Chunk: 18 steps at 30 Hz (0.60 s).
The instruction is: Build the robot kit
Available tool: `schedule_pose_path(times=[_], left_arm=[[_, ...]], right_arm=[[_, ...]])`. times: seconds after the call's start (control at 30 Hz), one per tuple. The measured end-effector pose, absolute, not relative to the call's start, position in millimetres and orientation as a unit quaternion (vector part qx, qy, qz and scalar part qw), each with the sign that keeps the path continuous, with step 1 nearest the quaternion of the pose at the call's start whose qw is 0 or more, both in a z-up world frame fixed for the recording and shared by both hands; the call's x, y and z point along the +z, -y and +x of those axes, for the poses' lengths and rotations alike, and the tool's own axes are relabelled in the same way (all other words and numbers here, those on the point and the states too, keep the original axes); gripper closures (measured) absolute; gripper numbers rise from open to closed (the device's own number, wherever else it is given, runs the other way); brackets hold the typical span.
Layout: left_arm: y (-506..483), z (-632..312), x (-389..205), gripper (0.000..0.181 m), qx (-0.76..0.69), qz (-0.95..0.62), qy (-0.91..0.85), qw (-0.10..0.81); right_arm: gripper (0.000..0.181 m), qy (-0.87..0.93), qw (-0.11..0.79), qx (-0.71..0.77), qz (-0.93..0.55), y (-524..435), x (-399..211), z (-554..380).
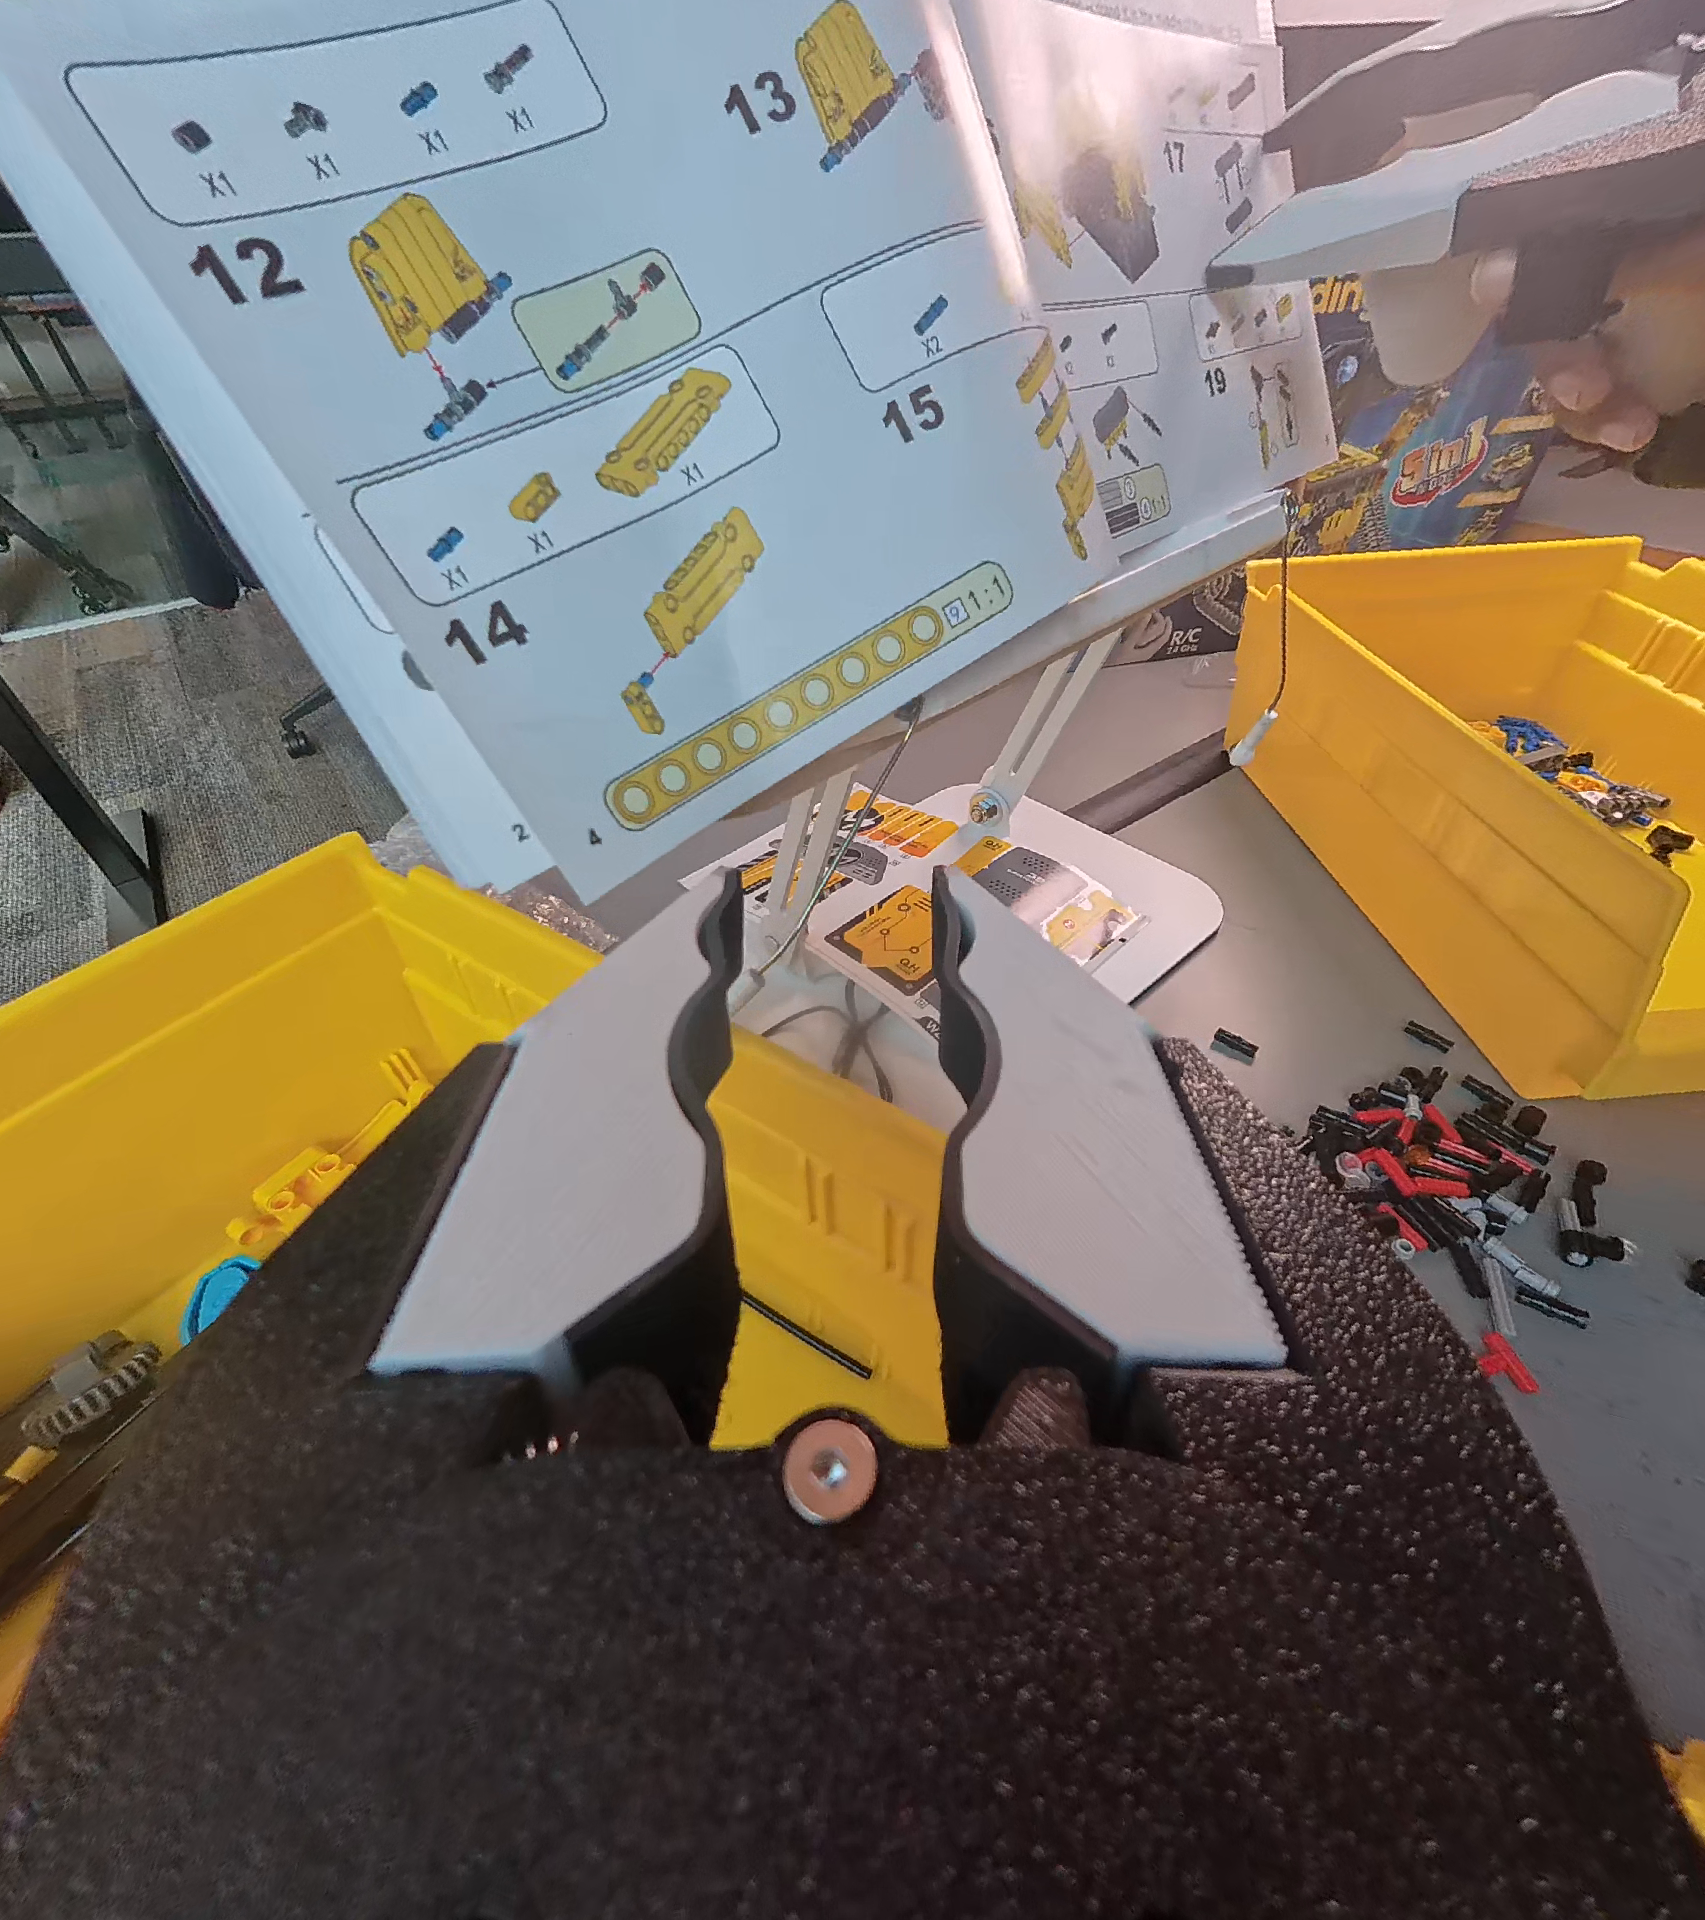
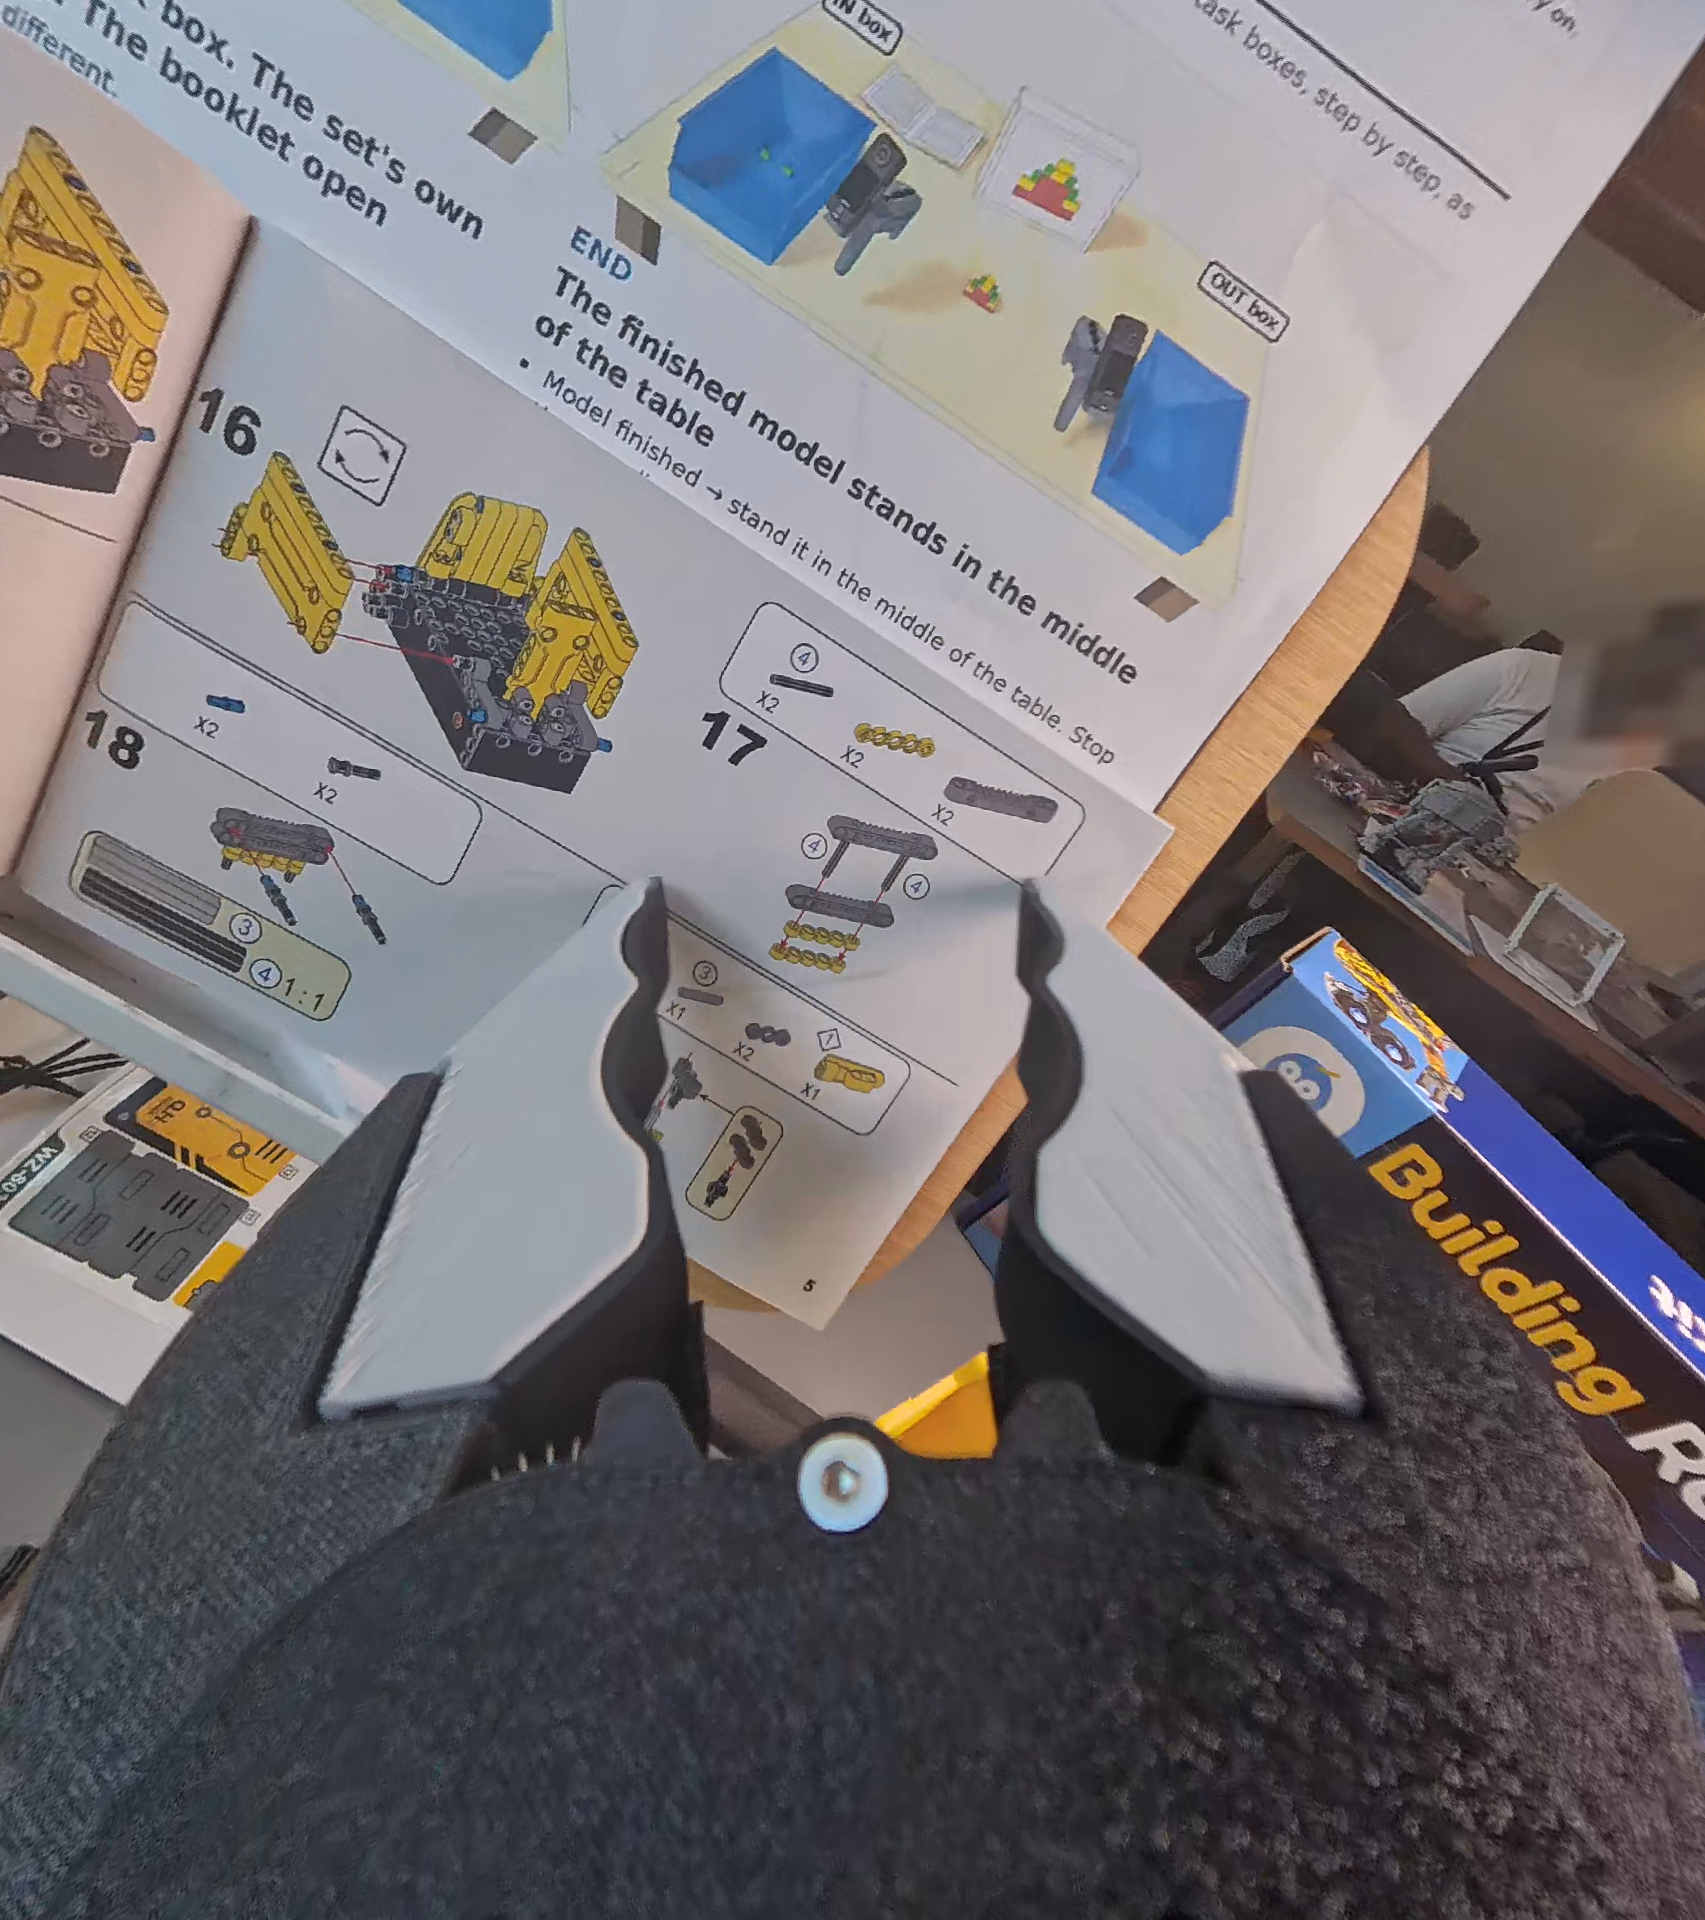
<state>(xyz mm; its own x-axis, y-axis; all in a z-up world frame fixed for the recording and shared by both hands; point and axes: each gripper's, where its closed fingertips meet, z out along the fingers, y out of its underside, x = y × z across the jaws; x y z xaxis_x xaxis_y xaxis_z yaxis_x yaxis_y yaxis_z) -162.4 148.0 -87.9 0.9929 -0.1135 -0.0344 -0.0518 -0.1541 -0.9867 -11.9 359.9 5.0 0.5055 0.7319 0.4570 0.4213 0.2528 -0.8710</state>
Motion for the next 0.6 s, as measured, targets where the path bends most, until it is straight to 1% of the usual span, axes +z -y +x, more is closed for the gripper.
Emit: schedule_pose_path(times=[0.03,0.07,0.1,0.17,0.37,0.6], left_arm=[[-148.0,-162.4,-87.5,0.146,-0.023,-0.759,-0.055,0.649],[-148.0,-162.5,-87.3,0.146,-0.023,-0.759,-0.055,0.649],[-148.1,-162.6,-87.6,0.146,-0.023,-0.759,-0.055,0.649],[-148.3,-162.6,-88.6,0.146,-0.024,-0.760,-0.054,0.648],[-149.1,-164.0,-91.0,0.146,-0.024,-0.761,-0.053,0.646],[-149.4,-163.1,-92.4,0.146,-0.024,-0.762,-0.054,0.644]], right_arm=[[0.097,0.474,0.631,0.124,-0.601,-362.8,7.4,-10.9],[0.084,0.466,0.638,0.124,-0.601,-365.9,10.8,-10.0],[0.078,0.461,0.641,0.129,-0.600,-367.8,12.9,-10.3],[0.077,0.473,0.626,0.137,-0.604,-367.1,6.2,-15.9],[0.080,0.474,0.622,0.127,-0.610,-369.6,5.9,-17.3],[0.103,0.458,0.644,0.114,-0.602,-368.9,10.4,-10.4]])
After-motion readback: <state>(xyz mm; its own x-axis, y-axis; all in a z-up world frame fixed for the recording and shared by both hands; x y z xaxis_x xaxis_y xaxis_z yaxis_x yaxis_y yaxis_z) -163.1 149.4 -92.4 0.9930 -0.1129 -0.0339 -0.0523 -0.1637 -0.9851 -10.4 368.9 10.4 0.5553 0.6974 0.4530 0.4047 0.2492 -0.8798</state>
